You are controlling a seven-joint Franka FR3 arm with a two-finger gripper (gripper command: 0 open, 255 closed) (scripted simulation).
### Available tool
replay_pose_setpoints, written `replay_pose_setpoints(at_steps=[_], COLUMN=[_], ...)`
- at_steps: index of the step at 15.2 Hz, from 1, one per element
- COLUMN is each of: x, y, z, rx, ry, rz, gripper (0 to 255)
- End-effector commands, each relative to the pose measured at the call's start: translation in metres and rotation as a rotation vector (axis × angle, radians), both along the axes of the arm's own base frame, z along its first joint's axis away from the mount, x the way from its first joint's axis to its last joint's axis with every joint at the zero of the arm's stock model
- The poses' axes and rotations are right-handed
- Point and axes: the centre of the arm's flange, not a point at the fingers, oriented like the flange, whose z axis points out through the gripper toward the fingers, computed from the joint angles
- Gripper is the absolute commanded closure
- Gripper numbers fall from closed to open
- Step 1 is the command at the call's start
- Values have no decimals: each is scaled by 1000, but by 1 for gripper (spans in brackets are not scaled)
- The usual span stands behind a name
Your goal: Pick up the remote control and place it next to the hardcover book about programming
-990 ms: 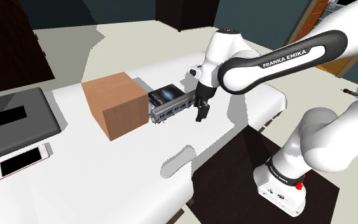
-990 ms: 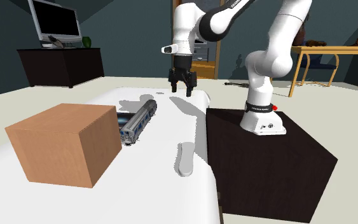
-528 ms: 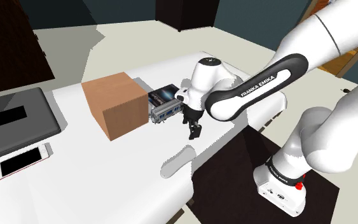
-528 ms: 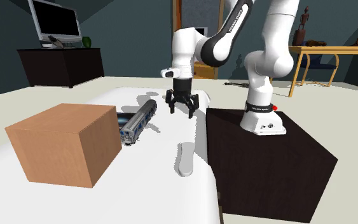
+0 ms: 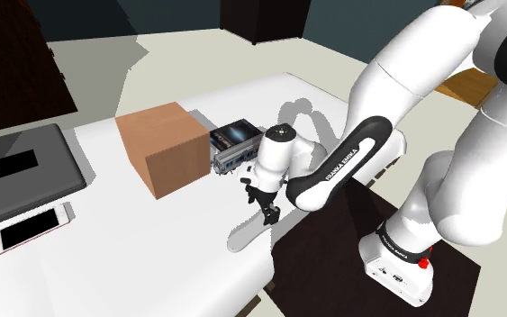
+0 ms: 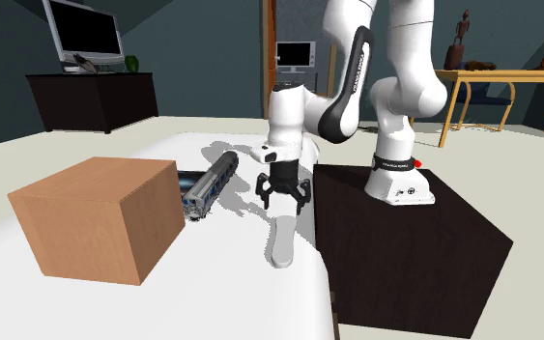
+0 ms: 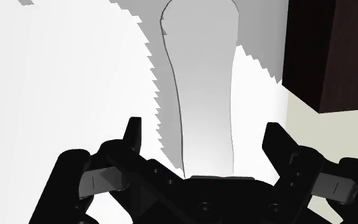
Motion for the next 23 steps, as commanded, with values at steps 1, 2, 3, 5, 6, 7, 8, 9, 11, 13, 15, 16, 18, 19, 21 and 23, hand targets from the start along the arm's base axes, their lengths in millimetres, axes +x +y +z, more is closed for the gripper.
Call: replay_pose_setpoints(at_steps=[1, 2, 3, 5, 6, 7, 8, 9, 11, 13, 15, 16, 18, 19, 21, 23], x=[-5, -9, -10, -10, -10, -10, -9, -9, -9, -9, -9, -9, -9, -9, -9, -9], y=[11, 16, 17, 17, 17, 17, 17, 17, 17, 17, 17, 17, 17, 17, 16, 16], z=[-25, -37, -39, -50, -55, -60, -66, -71, -79, -79, -79, -79, -79, -79, -79, -79], rx=[-8, -12, -14, -14, -14, -14, -14, -14, -14, -14, -14, -14, -14, -14, -14, -14], ry=[0, 0, 1, 1, 1, 1, 1, 1, 1, 1, 1, 1, 1, 1, 1, 1], rz=[78, 115, 124, 124, 124, 124, 124, 124, 124, 124, 124, 124, 124, 124, 124, 124], gripper=[0, 0, 0, 0, 0, 0, 0, 0, 0, 0, 0, 0, 0, 255, 255, 255])
